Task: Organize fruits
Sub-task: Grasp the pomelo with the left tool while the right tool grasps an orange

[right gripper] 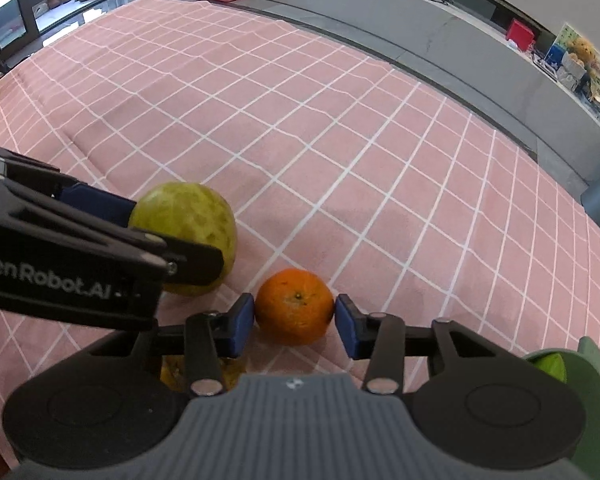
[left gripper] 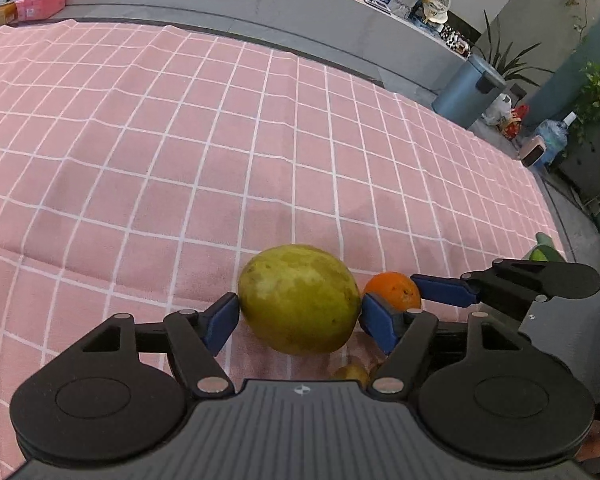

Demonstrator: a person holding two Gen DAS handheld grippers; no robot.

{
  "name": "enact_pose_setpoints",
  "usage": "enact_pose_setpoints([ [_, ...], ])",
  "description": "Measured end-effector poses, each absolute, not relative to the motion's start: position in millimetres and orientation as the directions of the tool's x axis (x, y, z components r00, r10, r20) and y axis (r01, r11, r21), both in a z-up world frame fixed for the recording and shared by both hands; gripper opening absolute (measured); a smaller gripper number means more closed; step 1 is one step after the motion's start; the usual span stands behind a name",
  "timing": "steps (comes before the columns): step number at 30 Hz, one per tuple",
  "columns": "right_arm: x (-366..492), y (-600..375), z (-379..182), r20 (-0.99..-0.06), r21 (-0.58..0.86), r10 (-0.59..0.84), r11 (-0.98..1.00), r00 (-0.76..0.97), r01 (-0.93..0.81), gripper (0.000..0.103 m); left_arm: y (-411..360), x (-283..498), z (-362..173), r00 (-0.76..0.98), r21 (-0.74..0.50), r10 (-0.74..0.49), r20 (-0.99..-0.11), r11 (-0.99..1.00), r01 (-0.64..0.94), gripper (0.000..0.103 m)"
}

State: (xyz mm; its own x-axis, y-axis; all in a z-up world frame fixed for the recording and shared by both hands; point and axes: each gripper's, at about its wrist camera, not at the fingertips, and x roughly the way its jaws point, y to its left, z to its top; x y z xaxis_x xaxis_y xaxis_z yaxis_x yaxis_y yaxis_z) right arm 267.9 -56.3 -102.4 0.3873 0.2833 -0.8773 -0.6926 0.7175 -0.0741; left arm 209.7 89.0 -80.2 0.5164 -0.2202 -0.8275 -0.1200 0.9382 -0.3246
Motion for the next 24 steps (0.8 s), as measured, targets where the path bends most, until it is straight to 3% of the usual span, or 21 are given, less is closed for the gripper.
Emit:
enact_pose_setpoints([
  [9, 270.3, -50.5, -107.3, -0.878, -0.108, 0.258, 0.715, 0.404, -0.691, 0.040, 87.7, 214.1, -78.7, 0.494, -0.321, -0.226, -0.840, 0.940, -0.116, 0.078],
  [15, 264.0, -44.6, -107.4, -0.871, -0.128, 0.262, 0.695, 0.415, -0.708, 0.039, 70.6, 213.8, -74.0, 0.499, -0.231, -0.175, -0.849, 0.972, -0.051, 0.077],
  [24, 257.1, -43.6, -97.9, -0.850, -0.137, 0.279, 0.701, 0.446, -0.700, 0.039, 79.5, 202.9, -73.2, 0.526, -0.277, -0.188, -0.829, 0.956, -0.095, 0.076],
])
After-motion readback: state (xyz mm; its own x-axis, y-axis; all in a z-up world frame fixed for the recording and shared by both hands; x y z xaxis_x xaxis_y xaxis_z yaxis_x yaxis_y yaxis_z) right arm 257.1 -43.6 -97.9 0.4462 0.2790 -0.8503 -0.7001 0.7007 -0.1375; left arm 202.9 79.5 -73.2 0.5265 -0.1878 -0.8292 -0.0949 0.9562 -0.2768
